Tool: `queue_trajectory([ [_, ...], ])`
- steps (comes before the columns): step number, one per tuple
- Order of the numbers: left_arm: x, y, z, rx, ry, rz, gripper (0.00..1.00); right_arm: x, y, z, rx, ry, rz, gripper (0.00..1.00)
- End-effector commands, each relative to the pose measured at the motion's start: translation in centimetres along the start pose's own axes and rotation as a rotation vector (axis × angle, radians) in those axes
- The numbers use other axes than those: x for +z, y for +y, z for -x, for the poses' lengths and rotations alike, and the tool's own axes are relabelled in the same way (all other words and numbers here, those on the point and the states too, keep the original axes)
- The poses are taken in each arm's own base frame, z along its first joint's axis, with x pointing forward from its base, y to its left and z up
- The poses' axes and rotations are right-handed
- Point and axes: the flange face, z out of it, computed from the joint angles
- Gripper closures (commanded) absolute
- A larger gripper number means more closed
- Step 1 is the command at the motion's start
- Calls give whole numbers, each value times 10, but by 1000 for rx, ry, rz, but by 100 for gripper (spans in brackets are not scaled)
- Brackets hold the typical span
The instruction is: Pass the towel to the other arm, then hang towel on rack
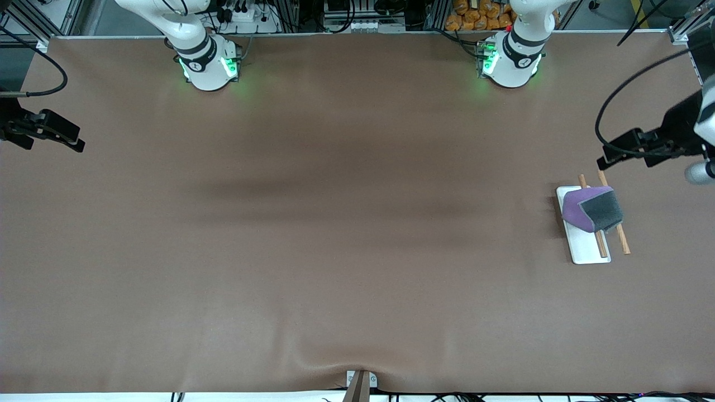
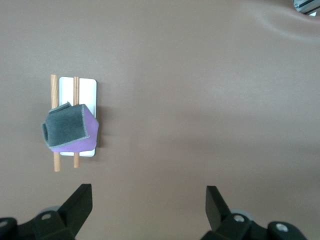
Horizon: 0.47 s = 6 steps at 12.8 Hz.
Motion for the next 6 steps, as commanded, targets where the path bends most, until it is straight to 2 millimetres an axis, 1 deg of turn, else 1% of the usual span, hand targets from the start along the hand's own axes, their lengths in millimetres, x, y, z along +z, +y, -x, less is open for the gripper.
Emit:
queue_trajectory([
  [1,3,4,10,-15,10,-95,0,-4,2,-1,-1,-2,-14,0],
  [2,4,13,13,3,9,-91,0,-4,2,-1,-1,-2,-14,0],
  [4,3,21,16,18,14,-90,0,-4,1,-1,-3,-2,-14,0],
  [6,0,23,16,22,34,-86,0,-5,1,0,-3,-1,-14,0],
])
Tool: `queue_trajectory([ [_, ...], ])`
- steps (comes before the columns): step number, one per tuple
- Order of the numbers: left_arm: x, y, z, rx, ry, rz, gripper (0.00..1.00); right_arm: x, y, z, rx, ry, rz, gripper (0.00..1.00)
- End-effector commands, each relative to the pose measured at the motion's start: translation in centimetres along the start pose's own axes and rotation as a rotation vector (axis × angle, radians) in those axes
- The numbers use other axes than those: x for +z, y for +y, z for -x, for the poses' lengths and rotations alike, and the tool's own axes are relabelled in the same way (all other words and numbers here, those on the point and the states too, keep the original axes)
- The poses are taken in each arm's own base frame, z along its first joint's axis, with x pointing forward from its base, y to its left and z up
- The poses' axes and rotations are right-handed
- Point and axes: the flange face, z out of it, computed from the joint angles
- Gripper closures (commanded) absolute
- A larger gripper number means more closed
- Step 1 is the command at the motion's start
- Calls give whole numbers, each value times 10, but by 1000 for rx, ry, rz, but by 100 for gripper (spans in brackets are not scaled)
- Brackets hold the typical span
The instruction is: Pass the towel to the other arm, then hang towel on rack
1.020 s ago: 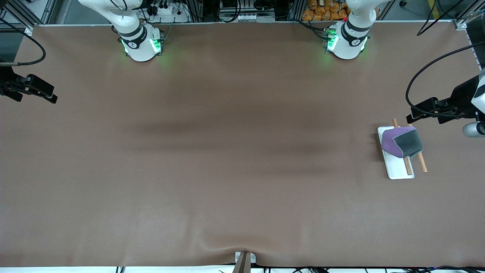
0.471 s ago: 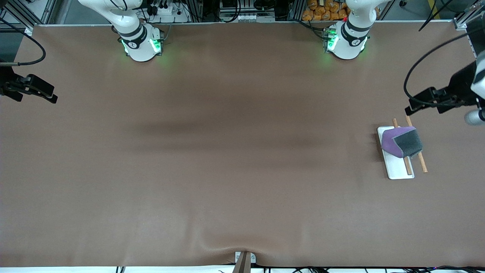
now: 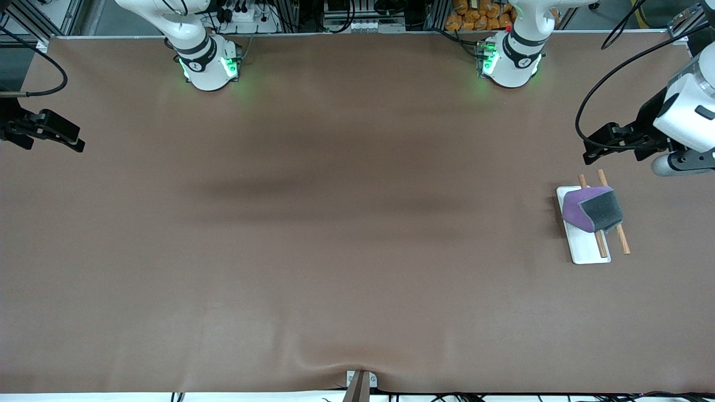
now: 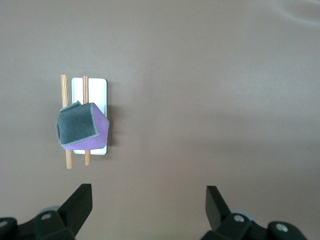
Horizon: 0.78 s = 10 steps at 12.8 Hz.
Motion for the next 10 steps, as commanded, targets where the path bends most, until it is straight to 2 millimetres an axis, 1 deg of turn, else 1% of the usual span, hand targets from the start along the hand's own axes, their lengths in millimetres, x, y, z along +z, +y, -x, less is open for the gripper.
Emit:
queue_trajectory([
  [1,-4,3,17,-1,26,-27,0,-4,2,-1,0,-2,-14,0],
  [3,3,0,31,-2,40,-29,0,-4,2,0,-1,-4,-14,0],
  [4,4,1,36,0,28,-32,0,-4,2,-1,0,-2,-14,0],
  [5,2,-3,42,3,5,-41,0,-4,2,-1,0,-2,-14,0],
  [8,3,-21,47,-16,-62,-61,0,-4,2,-1,-1,-2,-14,0],
  [10,-8,-22,45,-19,-35,-66,0,-4,2,-1,0,-2,-14,0],
])
